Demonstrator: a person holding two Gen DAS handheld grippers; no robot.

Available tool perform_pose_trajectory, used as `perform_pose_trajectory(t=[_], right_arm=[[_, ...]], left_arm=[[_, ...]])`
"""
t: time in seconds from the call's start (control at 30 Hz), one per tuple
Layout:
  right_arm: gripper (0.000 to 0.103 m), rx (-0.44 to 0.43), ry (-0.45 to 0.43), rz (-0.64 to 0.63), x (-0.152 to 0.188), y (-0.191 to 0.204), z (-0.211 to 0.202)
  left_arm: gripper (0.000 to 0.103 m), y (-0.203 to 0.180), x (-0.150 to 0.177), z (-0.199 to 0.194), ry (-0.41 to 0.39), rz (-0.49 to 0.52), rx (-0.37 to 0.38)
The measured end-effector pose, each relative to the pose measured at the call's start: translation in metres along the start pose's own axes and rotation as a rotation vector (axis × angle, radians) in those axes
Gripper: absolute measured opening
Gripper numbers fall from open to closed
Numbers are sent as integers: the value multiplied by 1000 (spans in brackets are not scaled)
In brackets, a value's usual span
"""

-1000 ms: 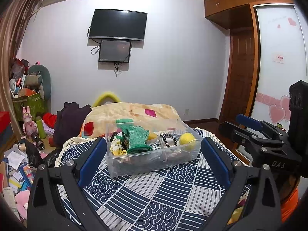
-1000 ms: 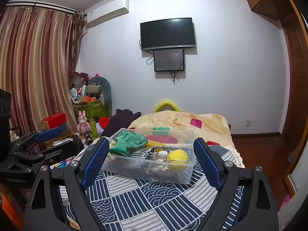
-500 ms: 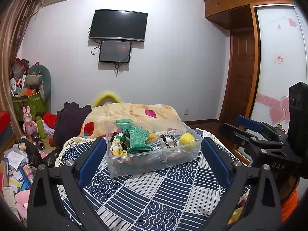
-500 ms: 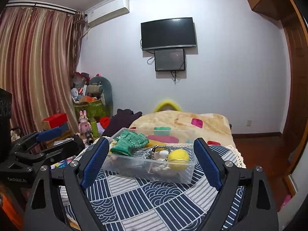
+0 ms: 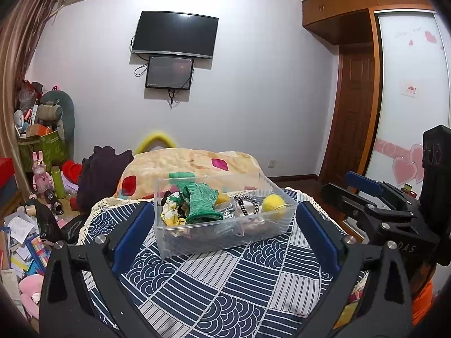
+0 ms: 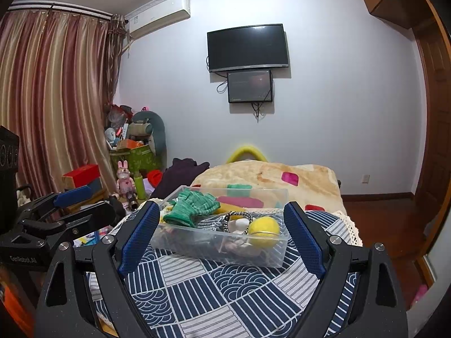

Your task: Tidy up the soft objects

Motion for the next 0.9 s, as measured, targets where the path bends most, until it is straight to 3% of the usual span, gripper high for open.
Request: perform_pose_trajectory(t=[0.13, 0.9], right_arm=[[100, 6, -10, 6, 0, -1, -1], [103, 5, -4, 16, 3, -4, 2]], left_arm=[[102, 0, 0, 0, -1, 3, -2], [103, -4, 1, -2, -8, 1, 8]])
Point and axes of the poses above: each gripper's, at about its wrist camera, not at the fingertips, and z roughly the way its jaws point, y to its left, x to its underside, the point moved 8 cm from there along z, roughly the way its jaws point, and after that the axes turned 10 degrees about -x, right-handed, at the moved point
